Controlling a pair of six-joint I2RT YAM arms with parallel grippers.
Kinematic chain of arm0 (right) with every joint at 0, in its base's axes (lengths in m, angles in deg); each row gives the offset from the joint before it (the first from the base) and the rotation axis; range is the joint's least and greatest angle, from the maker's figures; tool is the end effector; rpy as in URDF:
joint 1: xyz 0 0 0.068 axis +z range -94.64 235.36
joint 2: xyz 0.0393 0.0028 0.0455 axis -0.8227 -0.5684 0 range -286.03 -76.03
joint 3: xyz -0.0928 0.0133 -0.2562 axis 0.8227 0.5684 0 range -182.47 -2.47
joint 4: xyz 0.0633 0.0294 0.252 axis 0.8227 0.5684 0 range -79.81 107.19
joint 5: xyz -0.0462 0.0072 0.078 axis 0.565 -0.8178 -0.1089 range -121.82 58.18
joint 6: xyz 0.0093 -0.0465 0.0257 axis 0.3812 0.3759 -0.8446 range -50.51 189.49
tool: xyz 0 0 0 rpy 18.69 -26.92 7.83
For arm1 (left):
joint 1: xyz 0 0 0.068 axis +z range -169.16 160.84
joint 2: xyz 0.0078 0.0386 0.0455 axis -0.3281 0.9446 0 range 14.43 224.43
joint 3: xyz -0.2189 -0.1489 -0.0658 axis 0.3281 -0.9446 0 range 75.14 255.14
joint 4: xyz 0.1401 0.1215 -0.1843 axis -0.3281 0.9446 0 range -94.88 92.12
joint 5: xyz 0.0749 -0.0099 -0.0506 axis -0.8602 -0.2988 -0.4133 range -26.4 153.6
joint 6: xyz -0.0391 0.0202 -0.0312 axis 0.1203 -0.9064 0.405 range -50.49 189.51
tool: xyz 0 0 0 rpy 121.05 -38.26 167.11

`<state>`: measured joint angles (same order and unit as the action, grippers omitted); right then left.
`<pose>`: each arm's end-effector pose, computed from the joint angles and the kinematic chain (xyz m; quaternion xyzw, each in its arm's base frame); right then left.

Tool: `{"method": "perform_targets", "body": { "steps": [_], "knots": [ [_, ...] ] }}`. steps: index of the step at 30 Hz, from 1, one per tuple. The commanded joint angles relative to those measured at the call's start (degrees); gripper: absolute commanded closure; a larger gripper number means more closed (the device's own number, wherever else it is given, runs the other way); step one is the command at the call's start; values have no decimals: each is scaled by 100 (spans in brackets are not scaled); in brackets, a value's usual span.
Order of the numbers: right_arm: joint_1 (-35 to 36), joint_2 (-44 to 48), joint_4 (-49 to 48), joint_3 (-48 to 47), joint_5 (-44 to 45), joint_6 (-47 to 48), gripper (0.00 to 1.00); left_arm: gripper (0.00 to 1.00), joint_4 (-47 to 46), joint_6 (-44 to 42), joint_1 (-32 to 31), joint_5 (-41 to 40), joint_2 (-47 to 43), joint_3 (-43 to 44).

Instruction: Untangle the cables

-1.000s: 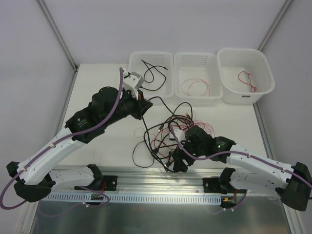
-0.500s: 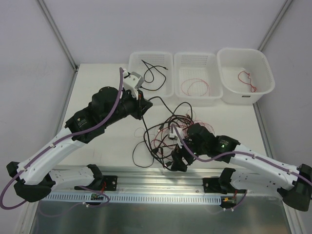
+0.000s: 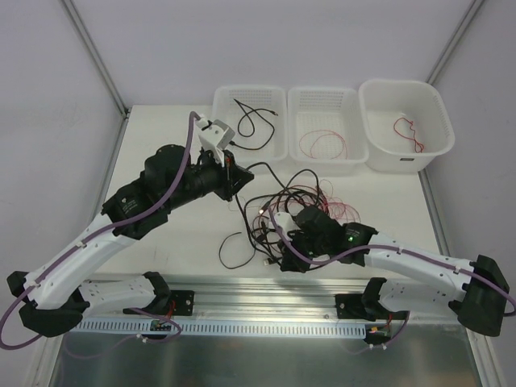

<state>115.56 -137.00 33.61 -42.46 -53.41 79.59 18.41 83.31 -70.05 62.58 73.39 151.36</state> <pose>0.0973 0.1963 0.2376 -0.5807 0.6986 0.3175 0.2717 0.1323 -0.1619 0.4582 0.2308 0.7066 -0.3524 0.5686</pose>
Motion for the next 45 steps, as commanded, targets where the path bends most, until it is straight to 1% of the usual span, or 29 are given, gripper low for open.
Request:
{"method": "perform_targets", "body": {
  "steps": [1, 3, 6, 7, 9, 11, 14, 18, 19, 22, 24, 25, 26, 27, 29, 30, 33, 35, 36, 38, 39, 40, 42, 43, 44, 45],
  "knots": [
    [-9, 233, -57, -439, 698, 44, 99, 100, -211, 254, 53, 539, -218, -28],
    [-9, 392, -22, -588, 901, 18, 99, 100, -167, 359, 53, 681, -288, -46],
    [-35, 735, 75, -677, 1550, -88, 99, 100, -18, 456, 53, 1024, -393, 6],
    [-70, 797, 223, -738, 1909, -132, 99, 99, 35, 465, 53, 1129, -411, 32],
    [-158, 1050, 312, -765, 2113, -176, 99, 99, 236, 483, 53, 1436, -447, 155],
    [-228, 1244, 312, -756, 2288, -299, 99, 98, 404, 466, 53, 1577, -447, 278],
    [-281, 1509, 330, -800, 2281, -386, 99, 97, 703, 492, 53, 1657, -447, 296],
    [-290, 1728, 435, -765, 2938, -545, 99, 97, 853, 597, 53, 2052, -447, 305],
    [-307, 1772, 444, -765, 2993, -571, 99, 96, 905, 606, 53, 2340, -429, 331],
    [-299, 1983, 348, -809, 2906, -633, 99, 96, 1237, 650, 53, 2658, -289, 366],
    [-299, 2054, 321, -905, 2914, -659, 99, 98, 1415, 668, 53, 2895, -140, 428],
    [-299, 2115, 330, -923, 2966, -642, 99, 98, 1450, 668, 53, 3079, -122, 437],
    [-299, 2124, 382, -932, 3219, -633, 99, 99, 1442, 702, 53, 3525, -130, 463],
    [-299, 2124, 426, -915, 3370, -624, 99, 99, 1442, 703, 45, 3695, -139, 524],
    [-316, 2072, 488, -853, 3651, -650, 99, 99, 1442, 738, 44, 4116, -157, 840],
    [-334, 2046, 479, -757, 3670, -685, 99, 99, 1442, 747, 44, 4275, -148, 1120],
    [-430, 1826, 401, -564, 3592, -800, 99, 98, 1433, 685, 44, 4688, -104, 1534],
    [-457, 1642, 278, -326, 3539, -923, 99, 98, 1433, 615, 45, 4663, -95, 1842],
    [-474, 1571, 251, -238, 3512, -958, 99, 98, 1433, 597, 53, 4498, -104, 2017],
    [-475, 1509, 146, -36, 3425, -993, 99, 98, 1433, 589, 53, 4059, -95, 2142],
    [-457, 1483, 119, 17, 3293, -1133, 99, 98, 1433, 545, 53, 3569, -86, 2238],
    [-466, 1491, 84, 148, 3205, -1151, 99, 98, 1442, 501, 53, 3304, -69, 2300],
    [-457, 1561, 31, 263, 2994, -1239, 96, 99, 1433, 431, 53, 2872, 27, 2562],
    [-457, 1614, 22, 316, 2915, -1266, 94, 99, 1433, 361, 53, 2548, 80, 2686],
    [-448, 1658, 22, 403, 2732, -1240, 84, 99, 1415, 325, 53, 2371, 194, 2826],
    [-440, 1711, 22, 439, 2660, -1231, 79, 99, 1380, 264, 53, 2230, 247, 3097]
  ]
}}
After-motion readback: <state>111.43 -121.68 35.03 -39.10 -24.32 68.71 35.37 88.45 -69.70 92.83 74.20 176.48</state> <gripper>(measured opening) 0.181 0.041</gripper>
